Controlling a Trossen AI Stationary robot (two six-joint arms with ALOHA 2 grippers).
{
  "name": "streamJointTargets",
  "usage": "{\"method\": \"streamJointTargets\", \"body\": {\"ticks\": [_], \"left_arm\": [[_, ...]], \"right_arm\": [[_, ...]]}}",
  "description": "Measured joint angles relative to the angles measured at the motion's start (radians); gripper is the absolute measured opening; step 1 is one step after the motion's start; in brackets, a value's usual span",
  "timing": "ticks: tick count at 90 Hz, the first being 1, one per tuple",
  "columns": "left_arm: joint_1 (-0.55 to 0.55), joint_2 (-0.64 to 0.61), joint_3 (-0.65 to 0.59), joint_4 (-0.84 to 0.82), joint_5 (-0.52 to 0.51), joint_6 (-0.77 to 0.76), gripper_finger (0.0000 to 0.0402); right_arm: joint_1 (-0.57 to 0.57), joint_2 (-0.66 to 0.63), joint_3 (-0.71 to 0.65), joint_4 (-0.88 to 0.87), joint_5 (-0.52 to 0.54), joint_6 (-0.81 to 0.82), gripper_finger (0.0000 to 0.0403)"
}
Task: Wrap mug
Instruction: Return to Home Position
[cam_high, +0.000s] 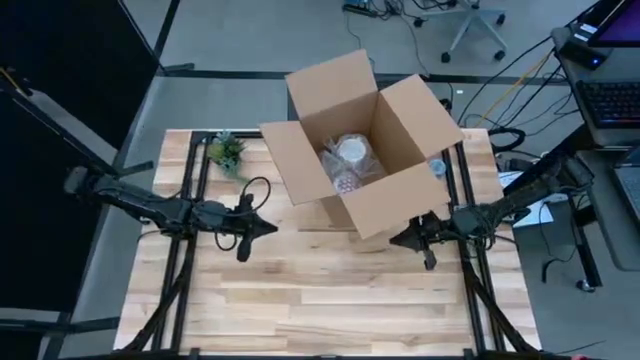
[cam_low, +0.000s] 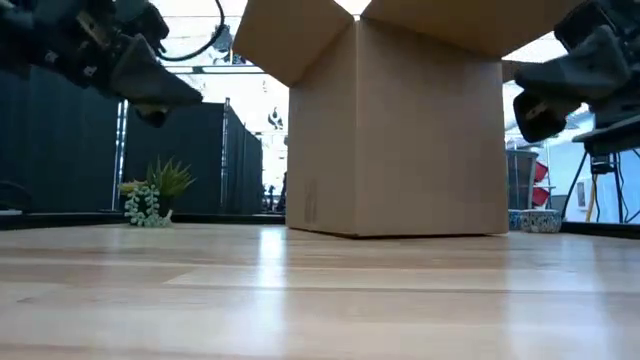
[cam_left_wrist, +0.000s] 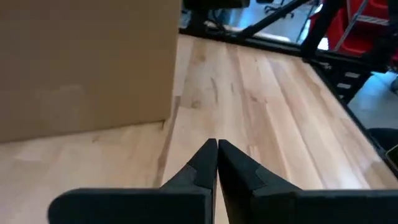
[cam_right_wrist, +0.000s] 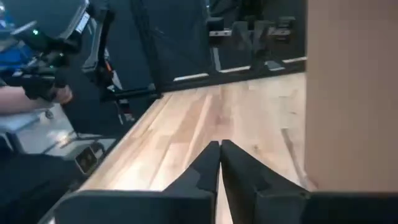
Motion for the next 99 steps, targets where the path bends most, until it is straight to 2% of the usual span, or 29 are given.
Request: {"method": "streamJointTargets", "body": {"ticks": [16,34,49,61,67,73,83,99], "left_arm": [[0.041,0.000,-0.001,0.008,0.037,0.017,0.0000],[0.099,0.000,-0.001,0.026,0.163,0.042,0.0000],[0.144,0.000,-0.001,0.027,0.190,0.059,0.0000],[0.171,0.000,-0.001,0.031,0.219,0.060,0.0000],[0.179,0.000,-0.001,0.033,0.223,0.061,0.0000],[0.189,0.000,-0.001,0.035,0.225,0.061,0.0000],[0.196,0.000,-0.001,0.052,0.225,0.062,0.0000],[0.197,0.000,-0.001,0.054,0.225,0.065,0.0000]], "right_arm": [[-0.072,-0.134,0.000,-0.182,0.003,-0.031,0.0002],[-0.125,-0.260,0.000,-0.308,-0.058,-0.100,0.0002],[-0.162,-0.376,0.000,-0.437,-0.087,-0.115,0.0002],[-0.186,-0.486,0.000,-0.536,-0.150,-0.132,0.0002],[-0.193,-0.543,0.000,-0.567,-0.197,-0.154,0.0002],[-0.204,-0.584,0.002,-0.570,-0.201,-0.175,0.0002],[-0.250,-0.612,0.002,-0.571,-0.157,-0.184,0.0002],[-0.345,-0.587,0.002,-0.572,-0.158,-0.160,0.0002]]}}
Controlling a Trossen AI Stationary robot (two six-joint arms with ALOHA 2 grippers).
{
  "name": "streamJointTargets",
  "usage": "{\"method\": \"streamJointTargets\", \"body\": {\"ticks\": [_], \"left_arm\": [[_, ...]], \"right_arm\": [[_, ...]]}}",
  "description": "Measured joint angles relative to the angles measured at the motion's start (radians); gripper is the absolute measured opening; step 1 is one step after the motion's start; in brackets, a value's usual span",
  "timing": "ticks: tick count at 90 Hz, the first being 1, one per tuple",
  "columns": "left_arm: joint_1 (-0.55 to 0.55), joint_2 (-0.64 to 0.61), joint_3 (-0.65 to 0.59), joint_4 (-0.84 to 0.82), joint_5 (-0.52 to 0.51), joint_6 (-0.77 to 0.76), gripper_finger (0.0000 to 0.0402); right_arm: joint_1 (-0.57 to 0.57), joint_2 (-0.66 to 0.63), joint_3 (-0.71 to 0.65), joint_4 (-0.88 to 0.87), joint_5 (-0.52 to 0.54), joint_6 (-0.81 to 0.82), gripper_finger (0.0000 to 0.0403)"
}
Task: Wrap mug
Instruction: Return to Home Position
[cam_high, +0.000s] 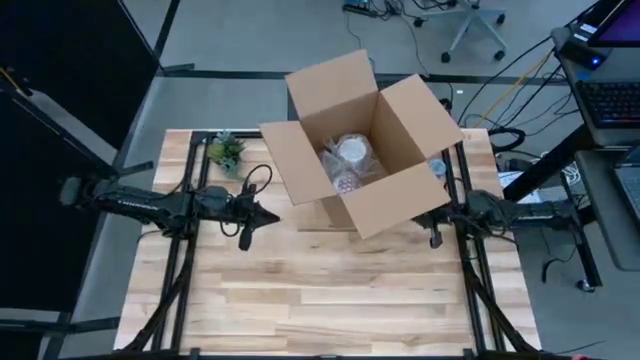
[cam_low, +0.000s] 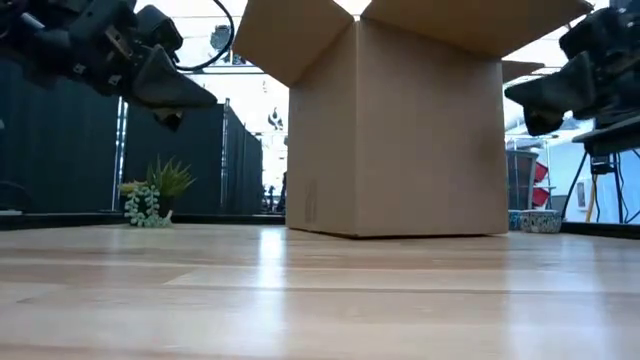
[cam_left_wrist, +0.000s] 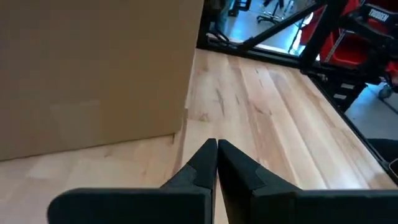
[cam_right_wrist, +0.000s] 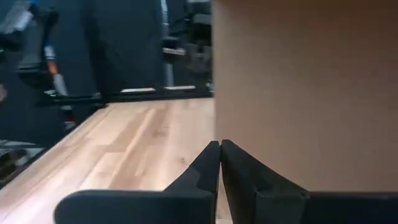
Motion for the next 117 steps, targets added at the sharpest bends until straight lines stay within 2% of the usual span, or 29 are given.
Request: {"method": "streamJointTargets", "body": {"ticks": [14,25,49,65,76,92,117], "left_arm": [[0.009,-0.004,-0.006,0.004,0.034,0.037,0.0000],[0.024,-0.069,-0.050,0.058,0.058,0.056,0.0000],[0.060,-0.351,-0.223,0.033,0.042,0.002,0.0000],[0.060,-0.532,-0.246,-0.084,0.032,0.020,0.0000],[0.060,-0.639,-0.246,-0.148,0.000,0.053,0.0000],[0.046,-0.793,-0.247,-0.335,-0.033,0.030,0.0000],[0.042,-0.854,-0.247,-0.321,-0.140,0.075,0.0000]], "right_arm": [[-0.025,0.018,0.000,-0.002,-0.021,-0.042,0.0002],[-0.023,0.022,0.000,-0.001,-0.024,-0.032,0.0002],[-0.023,0.023,0.000,-0.002,-0.023,0.015,0.0002],[-0.023,0.023,0.000,-0.002,-0.023,0.015,0.0002],[-0.023,0.023,0.000,-0.001,-0.023,0.015,0.0002],[-0.023,0.023,0.000,-0.002,-0.023,0.015,0.0002],[-0.023,0.024,0.000,-0.001,-0.022,0.015,0.0002]]}}
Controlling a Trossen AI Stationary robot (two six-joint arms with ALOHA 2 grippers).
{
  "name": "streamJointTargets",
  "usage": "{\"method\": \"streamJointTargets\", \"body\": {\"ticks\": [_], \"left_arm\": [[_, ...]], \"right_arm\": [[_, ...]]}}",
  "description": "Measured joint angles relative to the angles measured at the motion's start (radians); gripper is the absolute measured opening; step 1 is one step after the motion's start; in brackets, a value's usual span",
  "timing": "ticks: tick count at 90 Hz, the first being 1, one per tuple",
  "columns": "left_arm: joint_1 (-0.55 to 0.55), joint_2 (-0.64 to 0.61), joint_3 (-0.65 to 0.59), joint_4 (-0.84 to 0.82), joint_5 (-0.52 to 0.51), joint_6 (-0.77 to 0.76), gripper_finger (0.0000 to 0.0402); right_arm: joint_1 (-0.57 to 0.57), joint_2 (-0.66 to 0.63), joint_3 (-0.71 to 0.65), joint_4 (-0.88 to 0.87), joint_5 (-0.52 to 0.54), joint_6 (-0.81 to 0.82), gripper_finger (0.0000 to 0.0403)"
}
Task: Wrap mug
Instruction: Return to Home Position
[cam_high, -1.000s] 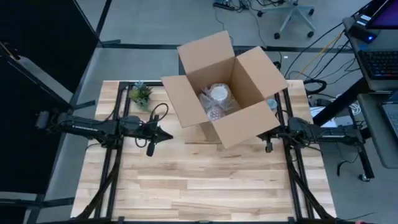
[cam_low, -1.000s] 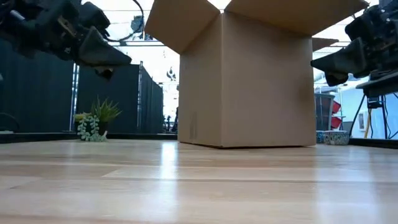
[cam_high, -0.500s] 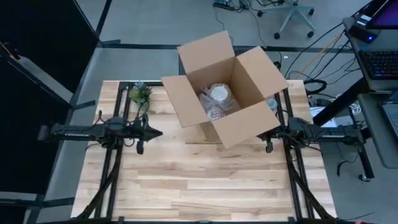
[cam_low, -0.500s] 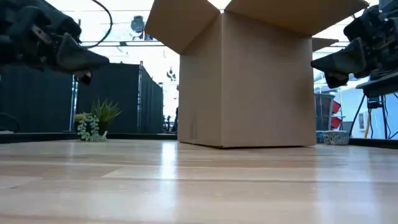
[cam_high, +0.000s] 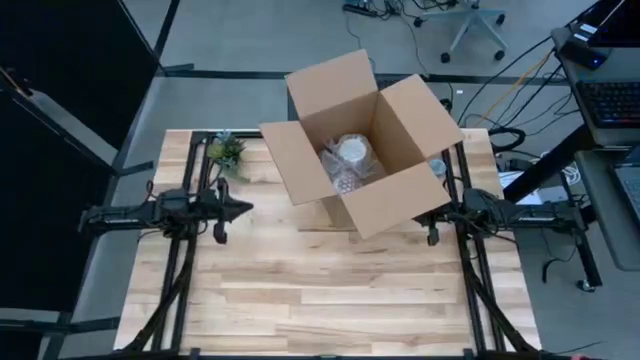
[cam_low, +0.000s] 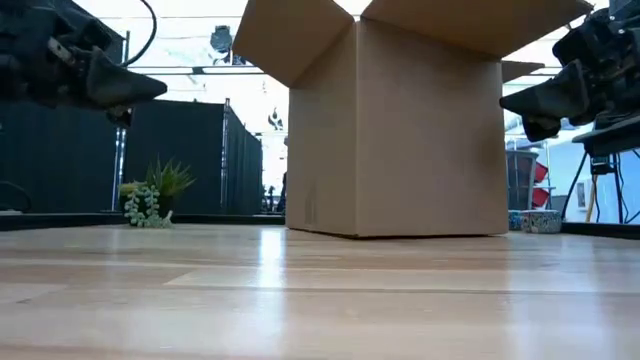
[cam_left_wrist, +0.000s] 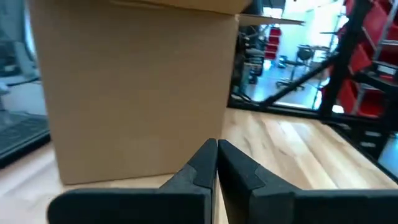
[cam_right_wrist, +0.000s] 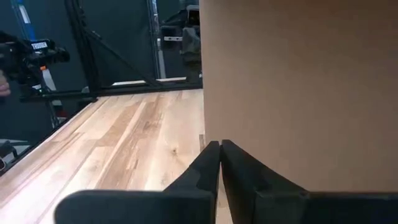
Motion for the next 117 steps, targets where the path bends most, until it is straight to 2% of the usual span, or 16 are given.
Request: {"method": "streamJointTargets", "body": {"ticks": [117], "left_arm": [[0.001,0.013,0.000,-0.001,-0.008,-0.028,0.0000]], "right_arm": [[0.000,0.000,0.000,0.000,0.000,0.000,0.0002]]}}
